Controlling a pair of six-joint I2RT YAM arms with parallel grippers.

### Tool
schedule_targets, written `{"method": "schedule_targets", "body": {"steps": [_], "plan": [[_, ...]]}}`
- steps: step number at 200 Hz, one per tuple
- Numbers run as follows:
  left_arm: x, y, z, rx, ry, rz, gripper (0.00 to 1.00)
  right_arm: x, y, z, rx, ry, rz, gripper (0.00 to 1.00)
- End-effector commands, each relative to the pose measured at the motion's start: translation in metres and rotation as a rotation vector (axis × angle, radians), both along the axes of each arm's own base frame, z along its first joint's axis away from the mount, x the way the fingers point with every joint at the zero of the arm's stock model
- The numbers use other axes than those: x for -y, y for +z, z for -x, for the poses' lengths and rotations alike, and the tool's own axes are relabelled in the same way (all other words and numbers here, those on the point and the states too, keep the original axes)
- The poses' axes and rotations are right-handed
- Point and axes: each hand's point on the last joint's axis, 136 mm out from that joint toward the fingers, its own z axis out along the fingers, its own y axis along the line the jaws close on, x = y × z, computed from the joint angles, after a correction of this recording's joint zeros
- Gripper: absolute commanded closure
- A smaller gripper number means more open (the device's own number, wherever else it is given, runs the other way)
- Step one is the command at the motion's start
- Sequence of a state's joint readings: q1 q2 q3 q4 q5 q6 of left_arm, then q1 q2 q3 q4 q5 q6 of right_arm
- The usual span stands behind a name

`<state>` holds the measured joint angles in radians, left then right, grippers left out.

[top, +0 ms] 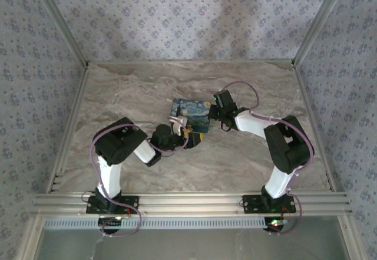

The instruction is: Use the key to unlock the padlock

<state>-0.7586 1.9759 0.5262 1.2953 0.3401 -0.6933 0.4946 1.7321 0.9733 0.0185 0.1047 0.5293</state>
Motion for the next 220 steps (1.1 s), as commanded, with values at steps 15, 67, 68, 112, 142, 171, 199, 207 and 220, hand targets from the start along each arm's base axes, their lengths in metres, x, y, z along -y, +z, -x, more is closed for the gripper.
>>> {"method": "schedule_targets", "body": {"steps": [15,67,68,112,142,171,199,207,220], "plan": [[0.002,-0.006,0.007,-0.031,-0.037,0.037,0.26,-0.016,-0.001,0.002,-0.004,0.050,-0.011,1.00],[-0.006,-0.017,0.006,-0.073,-0.007,-0.017,0.24,-0.017,0.000,0.001,0.000,0.049,-0.014,1.00],[-0.006,-0.018,0.006,-0.074,-0.006,-0.018,0.24,-0.017,0.001,0.001,0.001,0.050,-0.014,1.00],[-0.027,-0.038,-0.001,-0.178,0.066,-0.048,0.28,-0.017,0.000,0.002,0.000,0.049,-0.014,1.00],[-0.037,-0.051,0.003,-0.222,0.076,-0.089,0.31,-0.017,0.002,0.003,0.004,0.051,-0.015,1.00],[-0.044,-0.054,0.004,-0.237,0.079,-0.099,0.38,-0.017,0.003,0.003,0.007,0.051,-0.013,1.00],[-0.049,-0.056,0.002,-0.250,0.079,-0.109,0.44,-0.017,0.002,0.003,0.006,0.051,-0.014,1.00],[-0.048,-0.056,0.003,-0.258,0.069,-0.109,0.48,-0.017,0.002,0.004,0.005,0.049,-0.014,1.00],[-0.049,-0.058,0.002,-0.276,0.066,-0.108,0.49,-0.017,0.001,0.004,0.006,0.050,-0.014,1.00]]}}
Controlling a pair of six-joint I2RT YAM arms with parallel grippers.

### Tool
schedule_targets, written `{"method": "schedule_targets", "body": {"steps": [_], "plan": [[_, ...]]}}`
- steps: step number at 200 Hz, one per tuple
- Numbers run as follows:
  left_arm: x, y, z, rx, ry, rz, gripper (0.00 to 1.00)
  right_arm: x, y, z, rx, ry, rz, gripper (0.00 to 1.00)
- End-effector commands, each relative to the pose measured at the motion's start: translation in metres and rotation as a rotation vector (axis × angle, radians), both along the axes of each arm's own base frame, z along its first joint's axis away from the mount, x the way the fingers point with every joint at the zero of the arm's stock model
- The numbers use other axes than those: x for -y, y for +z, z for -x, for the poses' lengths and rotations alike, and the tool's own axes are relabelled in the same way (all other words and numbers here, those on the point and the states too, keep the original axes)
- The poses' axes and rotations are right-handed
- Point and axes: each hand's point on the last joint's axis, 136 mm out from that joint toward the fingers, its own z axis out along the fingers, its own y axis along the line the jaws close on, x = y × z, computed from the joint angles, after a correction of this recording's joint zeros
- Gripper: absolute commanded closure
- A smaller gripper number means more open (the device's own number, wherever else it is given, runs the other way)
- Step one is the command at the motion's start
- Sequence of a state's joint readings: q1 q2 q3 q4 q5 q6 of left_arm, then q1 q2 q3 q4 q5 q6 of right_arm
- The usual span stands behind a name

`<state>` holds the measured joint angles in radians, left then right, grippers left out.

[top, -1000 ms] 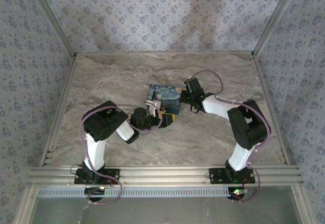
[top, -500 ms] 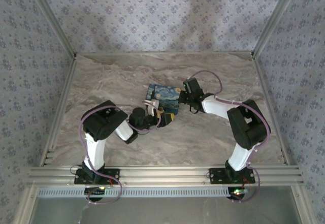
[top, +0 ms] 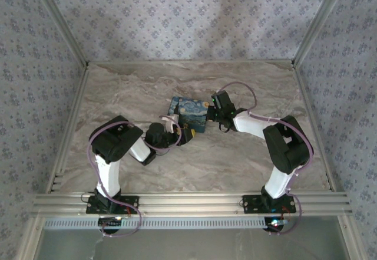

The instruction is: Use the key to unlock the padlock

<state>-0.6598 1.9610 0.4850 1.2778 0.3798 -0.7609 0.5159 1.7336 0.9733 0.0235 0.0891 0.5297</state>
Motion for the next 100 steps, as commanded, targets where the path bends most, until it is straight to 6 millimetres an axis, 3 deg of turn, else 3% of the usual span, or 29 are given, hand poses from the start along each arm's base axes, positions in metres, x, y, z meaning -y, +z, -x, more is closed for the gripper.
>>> {"method": "schedule_targets", "body": {"steps": [1,72,100], "plan": [[-0.0156,-0.0482,0.0192,-0.184,-0.018,-0.111,0.49,-0.0056,0.0014,-0.0010,0.008,0.019,-0.003,1.00],[-0.0194,-0.0541,0.0188,-0.219,-0.038,-0.128,0.68,-0.0072,0.0053,-0.0018,0.017,0.025,-0.006,1.00],[-0.0202,-0.0569,0.0185,-0.240,-0.052,-0.133,0.81,-0.0066,0.0049,-0.0023,0.017,0.024,-0.004,1.00]]}}
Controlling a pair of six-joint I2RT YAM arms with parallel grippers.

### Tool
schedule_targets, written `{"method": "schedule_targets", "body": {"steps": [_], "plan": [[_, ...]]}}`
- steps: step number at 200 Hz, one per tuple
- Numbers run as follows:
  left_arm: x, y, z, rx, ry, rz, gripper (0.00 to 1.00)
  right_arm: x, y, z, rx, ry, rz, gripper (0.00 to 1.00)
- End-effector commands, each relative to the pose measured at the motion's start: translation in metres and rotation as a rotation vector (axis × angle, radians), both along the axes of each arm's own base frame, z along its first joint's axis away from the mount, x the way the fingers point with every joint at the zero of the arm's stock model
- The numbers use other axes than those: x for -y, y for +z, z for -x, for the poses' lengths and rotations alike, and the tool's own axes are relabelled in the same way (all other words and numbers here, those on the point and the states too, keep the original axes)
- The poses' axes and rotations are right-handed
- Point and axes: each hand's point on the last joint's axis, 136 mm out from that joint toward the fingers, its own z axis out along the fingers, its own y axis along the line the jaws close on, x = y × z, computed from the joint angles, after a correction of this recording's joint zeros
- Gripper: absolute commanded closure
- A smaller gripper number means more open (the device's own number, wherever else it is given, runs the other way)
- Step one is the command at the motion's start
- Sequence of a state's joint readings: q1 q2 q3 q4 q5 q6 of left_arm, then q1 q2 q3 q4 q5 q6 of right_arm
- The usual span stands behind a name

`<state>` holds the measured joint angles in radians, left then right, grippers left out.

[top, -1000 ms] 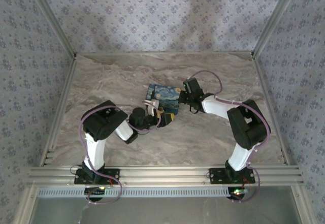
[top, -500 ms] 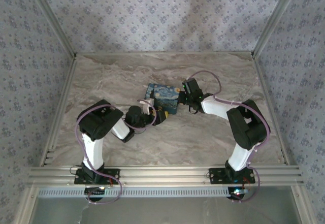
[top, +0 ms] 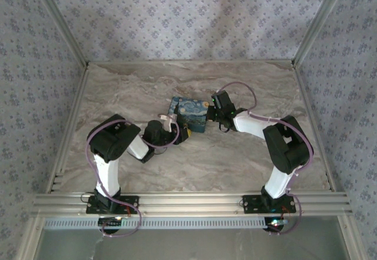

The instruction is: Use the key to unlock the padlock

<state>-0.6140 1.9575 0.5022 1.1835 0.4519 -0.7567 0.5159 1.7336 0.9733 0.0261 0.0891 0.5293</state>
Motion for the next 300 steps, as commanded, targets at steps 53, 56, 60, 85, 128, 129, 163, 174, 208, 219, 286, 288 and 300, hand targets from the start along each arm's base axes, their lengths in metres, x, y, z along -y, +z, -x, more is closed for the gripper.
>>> {"method": "schedule_targets", "body": {"steps": [53,56,60,85,128,129,163,174,208,219,286,288,300], "plan": [[-0.013,-0.046,0.020,-0.189,-0.034,-0.112,0.89,-0.006,0.005,-0.001,0.015,0.027,-0.004,1.00],[-0.013,-0.046,0.020,-0.191,-0.035,-0.112,0.89,-0.006,0.005,-0.001,0.015,0.027,-0.003,1.00],[-0.013,-0.046,0.020,-0.193,-0.037,-0.113,0.90,-0.006,0.004,-0.001,0.014,0.027,-0.003,1.00],[-0.013,-0.047,0.022,-0.210,-0.040,-0.114,0.91,-0.007,0.005,-0.002,0.016,0.031,-0.004,1.00],[-0.015,-0.048,0.025,-0.233,-0.027,-0.113,0.92,-0.010,0.007,-0.009,0.019,0.037,-0.006,1.00],[-0.015,-0.049,0.025,-0.233,-0.028,-0.113,0.92,-0.010,0.007,-0.009,0.019,0.038,-0.006,1.00],[-0.016,-0.050,0.028,-0.248,-0.010,-0.112,0.92,-0.016,0.010,-0.015,0.022,0.052,-0.008,1.00],[-0.015,-0.051,0.030,-0.255,-0.006,-0.115,0.92,-0.018,0.010,-0.017,0.022,0.058,-0.008,1.00],[-0.009,-0.051,0.035,-0.256,-0.007,-0.122,0.91,-0.024,0.010,-0.025,0.023,0.070,-0.010,1.00],[-0.007,-0.051,0.035,-0.255,-0.006,-0.123,0.91,-0.026,0.010,-0.027,0.019,0.075,-0.009,1.00],[-0.005,-0.050,0.032,-0.271,0.020,-0.117,0.91,-0.026,0.008,-0.034,0.009,0.083,-0.005,1.00],[-0.004,-0.049,0.032,-0.272,0.020,-0.117,0.91,-0.025,0.008,-0.034,0.009,0.082,-0.005,1.00],[-0.004,-0.049,0.030,-0.270,0.026,-0.119,0.91,-0.024,0.009,-0.033,0.009,0.081,-0.006,1.00]]}}
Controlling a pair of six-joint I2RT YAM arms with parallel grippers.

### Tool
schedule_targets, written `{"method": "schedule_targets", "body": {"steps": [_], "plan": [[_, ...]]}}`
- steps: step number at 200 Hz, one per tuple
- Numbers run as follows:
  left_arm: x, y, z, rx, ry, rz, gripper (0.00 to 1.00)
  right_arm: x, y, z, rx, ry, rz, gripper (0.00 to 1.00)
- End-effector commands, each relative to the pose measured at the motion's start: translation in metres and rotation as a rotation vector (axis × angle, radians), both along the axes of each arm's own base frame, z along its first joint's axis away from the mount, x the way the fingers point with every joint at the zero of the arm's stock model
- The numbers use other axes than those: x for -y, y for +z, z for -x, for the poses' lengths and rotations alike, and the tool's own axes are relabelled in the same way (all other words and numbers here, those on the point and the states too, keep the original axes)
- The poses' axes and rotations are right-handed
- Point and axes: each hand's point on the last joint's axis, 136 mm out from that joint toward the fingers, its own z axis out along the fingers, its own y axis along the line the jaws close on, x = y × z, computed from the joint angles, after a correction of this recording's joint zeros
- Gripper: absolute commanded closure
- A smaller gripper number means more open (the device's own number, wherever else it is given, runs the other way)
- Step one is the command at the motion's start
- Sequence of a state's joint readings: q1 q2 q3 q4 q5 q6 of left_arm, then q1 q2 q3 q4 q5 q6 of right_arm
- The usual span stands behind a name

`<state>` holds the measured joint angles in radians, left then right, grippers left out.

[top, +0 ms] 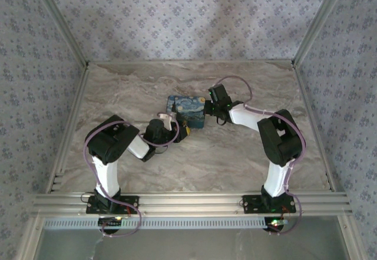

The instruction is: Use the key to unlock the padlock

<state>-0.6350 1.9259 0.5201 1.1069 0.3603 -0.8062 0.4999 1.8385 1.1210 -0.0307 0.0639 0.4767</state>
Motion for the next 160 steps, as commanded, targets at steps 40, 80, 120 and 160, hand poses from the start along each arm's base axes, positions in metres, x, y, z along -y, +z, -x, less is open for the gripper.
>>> {"method": "schedule_targets", "body": {"steps": [40,80,120,160], "plan": [[-0.003,-0.051,0.036,-0.249,-0.042,-0.097,0.93,-0.004,0.009,-0.001,0.017,0.034,-0.026,1.00],[-0.004,-0.049,0.034,-0.250,-0.027,-0.093,0.93,0.010,0.008,0.006,0.013,0.011,-0.024,1.00],[-0.003,-0.046,0.032,-0.258,-0.021,-0.081,0.93,0.023,0.011,0.014,0.019,-0.008,-0.024,1.00],[0.002,-0.042,0.031,-0.301,-0.017,-0.055,0.92,0.040,0.017,0.027,0.025,-0.032,-0.031,1.00]]}}
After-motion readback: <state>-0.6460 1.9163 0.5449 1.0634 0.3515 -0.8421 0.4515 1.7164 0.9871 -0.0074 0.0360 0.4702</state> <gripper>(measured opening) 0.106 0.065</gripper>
